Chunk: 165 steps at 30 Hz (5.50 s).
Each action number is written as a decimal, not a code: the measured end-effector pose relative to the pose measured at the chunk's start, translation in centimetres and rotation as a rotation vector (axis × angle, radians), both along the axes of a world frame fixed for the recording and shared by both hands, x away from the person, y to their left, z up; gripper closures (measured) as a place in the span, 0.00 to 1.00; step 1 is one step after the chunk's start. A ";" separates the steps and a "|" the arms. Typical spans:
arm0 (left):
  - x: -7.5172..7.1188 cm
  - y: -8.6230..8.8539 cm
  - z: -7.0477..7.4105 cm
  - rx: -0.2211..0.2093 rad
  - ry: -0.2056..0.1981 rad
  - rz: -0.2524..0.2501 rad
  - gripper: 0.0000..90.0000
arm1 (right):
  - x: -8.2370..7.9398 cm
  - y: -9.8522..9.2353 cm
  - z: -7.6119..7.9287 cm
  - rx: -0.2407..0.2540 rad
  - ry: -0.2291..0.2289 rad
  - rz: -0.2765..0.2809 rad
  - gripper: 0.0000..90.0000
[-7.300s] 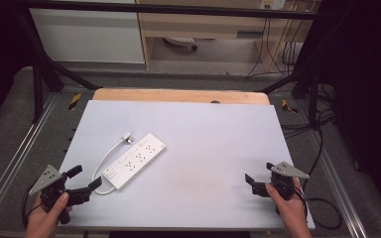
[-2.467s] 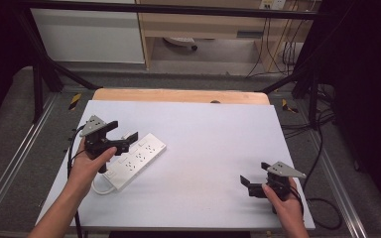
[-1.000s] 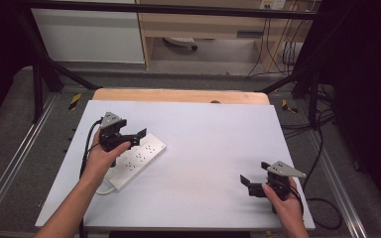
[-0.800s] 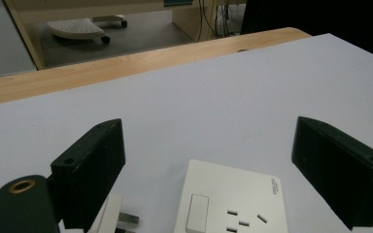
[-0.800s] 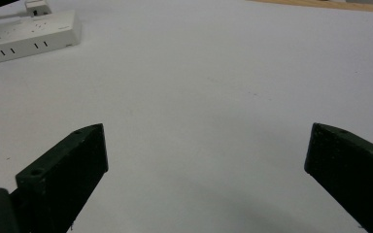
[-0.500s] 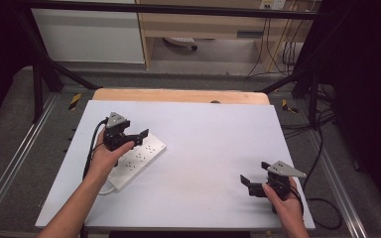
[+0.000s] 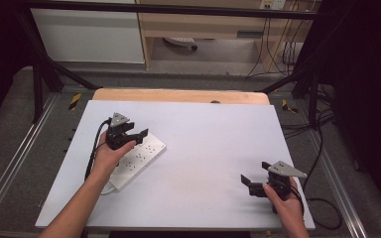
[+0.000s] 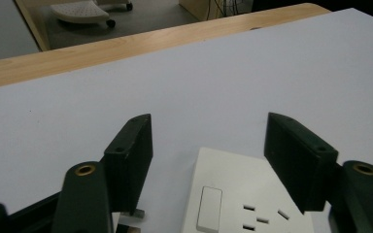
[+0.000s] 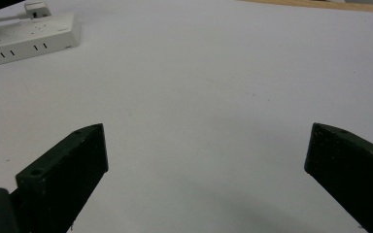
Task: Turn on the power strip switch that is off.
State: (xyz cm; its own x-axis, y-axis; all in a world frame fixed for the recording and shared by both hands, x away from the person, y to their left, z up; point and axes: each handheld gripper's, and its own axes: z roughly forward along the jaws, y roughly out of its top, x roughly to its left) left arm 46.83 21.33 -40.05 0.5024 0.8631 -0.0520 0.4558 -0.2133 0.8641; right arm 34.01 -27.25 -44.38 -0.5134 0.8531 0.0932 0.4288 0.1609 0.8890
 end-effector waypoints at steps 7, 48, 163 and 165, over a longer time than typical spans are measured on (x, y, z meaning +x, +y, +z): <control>0.2 -0.1 -0.4 0.004 0.029 0.001 0.50 | 0.0 0.0 0.0 0.000 0.000 0.001 0.02; 0.1 0.2 -1.6 0.054 0.147 -0.083 1.00 | 0.0 0.0 0.0 0.001 0.001 0.005 0.02; -0.4 0.5 -2.2 0.024 0.119 -0.079 0.90 | 0.0 -0.1 0.0 0.000 0.005 0.006 0.02; -0.4 0.5 -2.1 0.015 0.110 -0.077 0.89 | 0.0 -0.1 0.0 0.000 0.006 0.006 0.02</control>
State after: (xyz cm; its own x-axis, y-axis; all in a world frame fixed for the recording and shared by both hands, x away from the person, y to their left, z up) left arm 46.42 21.83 -42.10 0.5588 0.8234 -0.0982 0.5299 -0.2635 0.8061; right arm 34.02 -27.33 -44.38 -0.5183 0.8497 0.0961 0.4327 0.1636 0.8866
